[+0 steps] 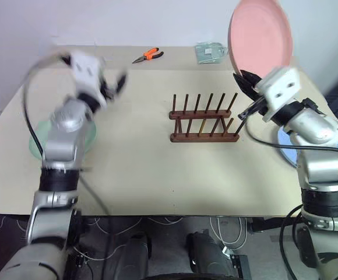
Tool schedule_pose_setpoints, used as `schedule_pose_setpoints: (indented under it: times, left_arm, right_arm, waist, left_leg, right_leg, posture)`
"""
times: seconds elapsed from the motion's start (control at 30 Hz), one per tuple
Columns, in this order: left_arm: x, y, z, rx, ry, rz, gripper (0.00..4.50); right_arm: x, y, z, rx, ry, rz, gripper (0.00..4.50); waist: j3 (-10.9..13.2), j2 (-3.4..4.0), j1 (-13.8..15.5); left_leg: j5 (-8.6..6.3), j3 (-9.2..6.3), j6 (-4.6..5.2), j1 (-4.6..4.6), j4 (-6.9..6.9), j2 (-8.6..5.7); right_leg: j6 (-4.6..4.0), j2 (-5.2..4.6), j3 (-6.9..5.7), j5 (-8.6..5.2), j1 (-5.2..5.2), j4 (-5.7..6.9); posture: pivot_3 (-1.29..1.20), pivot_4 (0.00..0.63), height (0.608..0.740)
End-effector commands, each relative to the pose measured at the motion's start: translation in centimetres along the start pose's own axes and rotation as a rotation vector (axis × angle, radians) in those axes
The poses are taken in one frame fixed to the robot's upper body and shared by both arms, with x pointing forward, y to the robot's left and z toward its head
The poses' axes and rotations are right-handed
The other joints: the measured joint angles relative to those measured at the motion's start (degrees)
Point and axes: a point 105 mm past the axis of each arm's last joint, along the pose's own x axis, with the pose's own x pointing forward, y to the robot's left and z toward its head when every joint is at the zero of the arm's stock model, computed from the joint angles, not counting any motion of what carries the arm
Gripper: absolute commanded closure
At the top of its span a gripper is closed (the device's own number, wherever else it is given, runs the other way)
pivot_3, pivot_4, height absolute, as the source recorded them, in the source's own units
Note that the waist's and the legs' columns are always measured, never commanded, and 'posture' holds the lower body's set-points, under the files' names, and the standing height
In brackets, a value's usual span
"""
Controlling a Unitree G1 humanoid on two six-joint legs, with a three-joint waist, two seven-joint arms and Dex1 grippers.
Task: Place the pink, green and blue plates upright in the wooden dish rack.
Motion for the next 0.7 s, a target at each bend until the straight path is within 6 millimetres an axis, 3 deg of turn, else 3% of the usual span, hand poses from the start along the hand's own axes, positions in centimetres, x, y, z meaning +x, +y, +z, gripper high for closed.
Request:
schedule_pose_setpoints:
  times: [0.03,0.17,0.4,0.7]
  left_arm:
    - [-1.8,-1.7,1.0,-0.077,-0.055,-0.220,1.04]
    - [-4.3,-4.9,-1.6,-0.088,0.064,-0.450,1.04]
    - [-5.4,-8.5,-1.9,-0.124,0.082,-0.599,1.04]
    - [-5.3,-9.8,-2.0,-0.145,0.089,-0.613,1.04]
  right_arm:
    - [-1.0,0.5,3.2,0.238,-0.118,0.119,4.50]
    - [-1.3,0.2,2.7,0.362,-0.107,0.137,4.50]
    - [-1.4,-1.6,0.5,0.486,-0.082,0.084,4.50]
    - [-2.2,-2.0,-0.3,0.669,-0.115,0.126,4.50]
  waist:
    - [0.06,-0.08,0.15]
    - [0.03,0.00,-0.08]
    - [0.03,0.02,-0.02]
    - [0.03,0.03,-0.19]
  left_leg:
    - [0.00,-0.06,0.00,-0.15,0.10,0.02]
    - [-0.01,-0.03,0.01,-0.11,0.11,0.03]
    - [-0.01,0.02,0.01,-0.08,0.12,0.03]
    - [-0.01,0.02,0.03,-0.07,0.12,0.05]
  right_leg:
    - [-0.04,0.01,-0.06,0.02,-0.11,0.01]
    - [-0.16,0.00,-0.06,-0.02,-0.10,0.00]
    - [-0.22,0.01,-0.03,-0.05,-0.08,0.00]
    - [-0.07,0.05,-0.03,0.03,-0.09,0.02]
  posture:
    - [0.00,0.150,0.740]
    - [0.00,0.150,0.740]
    - [0.00,0.150,0.740]
    - [0.00,0.150,0.740]
